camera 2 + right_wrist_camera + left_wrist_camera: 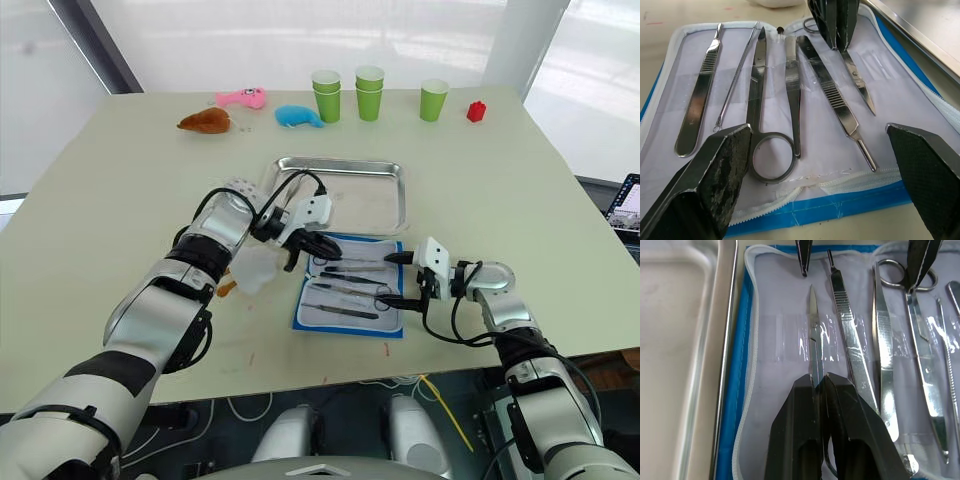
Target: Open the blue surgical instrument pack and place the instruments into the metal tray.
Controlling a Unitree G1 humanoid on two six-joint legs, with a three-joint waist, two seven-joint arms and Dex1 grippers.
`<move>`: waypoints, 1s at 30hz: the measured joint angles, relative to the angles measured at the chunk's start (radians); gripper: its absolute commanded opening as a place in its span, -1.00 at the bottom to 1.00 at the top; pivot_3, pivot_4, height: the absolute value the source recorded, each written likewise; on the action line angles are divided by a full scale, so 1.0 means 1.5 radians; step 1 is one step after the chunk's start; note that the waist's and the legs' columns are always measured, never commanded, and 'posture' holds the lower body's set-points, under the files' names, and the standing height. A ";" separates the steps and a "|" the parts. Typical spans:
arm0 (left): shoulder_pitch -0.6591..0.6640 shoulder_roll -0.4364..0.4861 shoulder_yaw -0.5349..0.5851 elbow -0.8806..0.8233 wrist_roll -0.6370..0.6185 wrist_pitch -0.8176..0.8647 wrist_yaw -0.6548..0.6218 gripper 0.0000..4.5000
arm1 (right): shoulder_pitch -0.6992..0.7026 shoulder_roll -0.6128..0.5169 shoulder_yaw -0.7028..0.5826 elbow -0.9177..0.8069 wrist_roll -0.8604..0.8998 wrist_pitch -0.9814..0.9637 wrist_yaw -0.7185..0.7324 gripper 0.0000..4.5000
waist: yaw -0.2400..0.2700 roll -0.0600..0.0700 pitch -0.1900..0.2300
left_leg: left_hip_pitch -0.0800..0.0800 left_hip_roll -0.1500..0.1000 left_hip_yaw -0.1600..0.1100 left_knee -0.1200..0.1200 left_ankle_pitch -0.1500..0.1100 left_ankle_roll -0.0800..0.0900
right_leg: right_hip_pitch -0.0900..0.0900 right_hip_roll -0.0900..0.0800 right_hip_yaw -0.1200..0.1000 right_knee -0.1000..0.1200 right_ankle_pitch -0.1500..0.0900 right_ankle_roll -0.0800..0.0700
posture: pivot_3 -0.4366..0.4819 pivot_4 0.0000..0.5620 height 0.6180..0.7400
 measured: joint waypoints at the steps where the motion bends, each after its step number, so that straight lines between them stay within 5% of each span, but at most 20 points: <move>1: 0.000 0.001 -0.009 -0.021 0.012 0.020 0.000 -0.99 | 0.000 0.001 0.000 0.000 0.000 0.000 0.000 1.00 | 0.000 0.000 0.000 | 0.000 0.000 0.000 0.000 0.000 0.000 | 0.000 0.000 0.000 0.000 0.000 0.000 | -0.05 -0.47 1.00; 30: -0.016 0.071 -0.073 -0.184 0.034 0.226 -0.068 -0.99 | 0.000 0.009 0.000 0.000 0.000 -0.004 -0.001 1.00 | -0.002 0.001 0.001 | 0.000 0.003 -0.001 -0.001 0.000 0.000 | -0.001 0.003 -0.001 0.000 -0.001 -0.002 | -0.05 -0.47 1.00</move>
